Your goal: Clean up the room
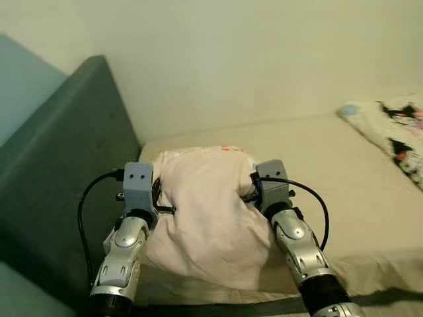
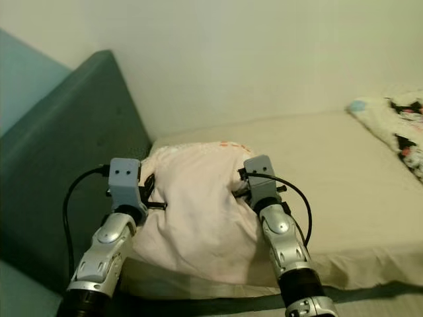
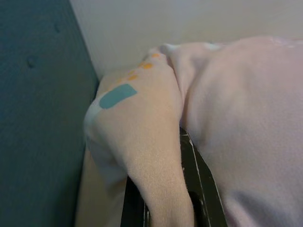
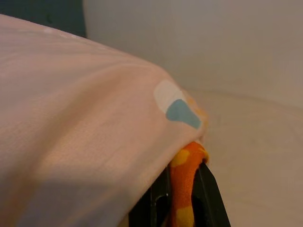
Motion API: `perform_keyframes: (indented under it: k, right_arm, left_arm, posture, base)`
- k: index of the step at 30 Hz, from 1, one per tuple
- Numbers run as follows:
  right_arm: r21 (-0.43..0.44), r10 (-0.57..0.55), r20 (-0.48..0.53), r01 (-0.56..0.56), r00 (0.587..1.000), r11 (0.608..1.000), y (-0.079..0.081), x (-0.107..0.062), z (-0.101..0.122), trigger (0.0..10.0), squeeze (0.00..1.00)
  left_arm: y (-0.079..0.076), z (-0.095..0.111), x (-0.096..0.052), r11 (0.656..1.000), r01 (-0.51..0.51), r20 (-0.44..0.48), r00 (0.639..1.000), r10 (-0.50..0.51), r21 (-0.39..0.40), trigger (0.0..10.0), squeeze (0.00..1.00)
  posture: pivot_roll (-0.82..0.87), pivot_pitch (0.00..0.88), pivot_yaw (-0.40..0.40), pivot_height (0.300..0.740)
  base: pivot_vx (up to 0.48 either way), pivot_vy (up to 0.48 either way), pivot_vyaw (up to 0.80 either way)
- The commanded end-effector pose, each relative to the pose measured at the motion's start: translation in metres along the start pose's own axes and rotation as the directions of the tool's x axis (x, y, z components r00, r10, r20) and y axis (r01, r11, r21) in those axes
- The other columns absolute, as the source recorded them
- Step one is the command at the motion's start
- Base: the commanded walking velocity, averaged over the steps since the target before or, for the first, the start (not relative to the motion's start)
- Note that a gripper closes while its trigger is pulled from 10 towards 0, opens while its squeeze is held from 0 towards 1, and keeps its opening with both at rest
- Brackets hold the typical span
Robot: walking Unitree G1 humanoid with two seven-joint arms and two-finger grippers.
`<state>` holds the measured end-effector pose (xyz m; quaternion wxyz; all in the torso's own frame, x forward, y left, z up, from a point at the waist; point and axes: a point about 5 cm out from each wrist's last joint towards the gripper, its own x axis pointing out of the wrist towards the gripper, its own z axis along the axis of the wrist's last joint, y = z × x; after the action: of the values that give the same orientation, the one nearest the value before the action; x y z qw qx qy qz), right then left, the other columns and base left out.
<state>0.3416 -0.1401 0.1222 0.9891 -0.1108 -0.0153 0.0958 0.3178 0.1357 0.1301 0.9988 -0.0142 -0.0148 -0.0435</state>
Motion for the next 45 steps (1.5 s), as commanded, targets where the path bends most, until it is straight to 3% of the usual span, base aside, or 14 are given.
perform_keyframes:
  k: [1,25,31,37,45]
  right_arm:
    - [0.016,0.003,0.051,-0.004,0.999,1.000,0.0044,0.0031,0.0113,10.0,0.00]
    - [0.026,0.003,0.034,-0.004,0.999,1.000,0.0039,0.0018,0.0080,10.0,0.00]
    - [0.078,-0.014,0.028,0.012,1.000,0.997,0.0023,-0.0003,0.0061,10.0,0.00]
    - [0.067,-0.009,0.028,0.007,1.000,0.998,0.0031,-0.0009,0.0058,10.0,0.00]
    - [0.050,-0.010,0.034,0.008,0.999,0.999,0.0028,0.0001,0.0075,10.0,0.00]
  left_arm:
    - [-0.0010,0.0068,0.0015,1.000,0.015,0.032,0.999,-0.015,-0.002,10.0,0.00]
    - [-0.0018,0.0069,0.0046,0.999,0.041,0.025,0.999,-0.041,0.023,10.0,0.00]
    - [-0.0022,0.0081,0.0049,0.998,0.054,0.030,0.998,-0.055,0.013,10.0,0.00]
    - [-0.0027,0.0088,0.0051,0.998,0.056,0.035,0.998,-0.057,0.010,10.0,0.00]
    - [-0.0034,0.0104,0.0049,0.998,0.061,0.045,0.997,-0.060,-0.012,10.0,0.00]
  posture:
    - [-0.07,0.030,0.074,0.720]
    - [-0.08,0.030,0.075,0.720]
    - [-0.08,0.032,0.076,0.720]
    - [-0.08,0.034,0.078,0.720]
    - [-0.08,0.036,0.076,0.720]
  base:
    - [0.000,0.000,0.00]
    - [0.000,0.000,0.00]
    - [0.348,0.000,-0.37]
    - [0.356,0.000,-0.80]
    - [0.299,0.000,0.00]
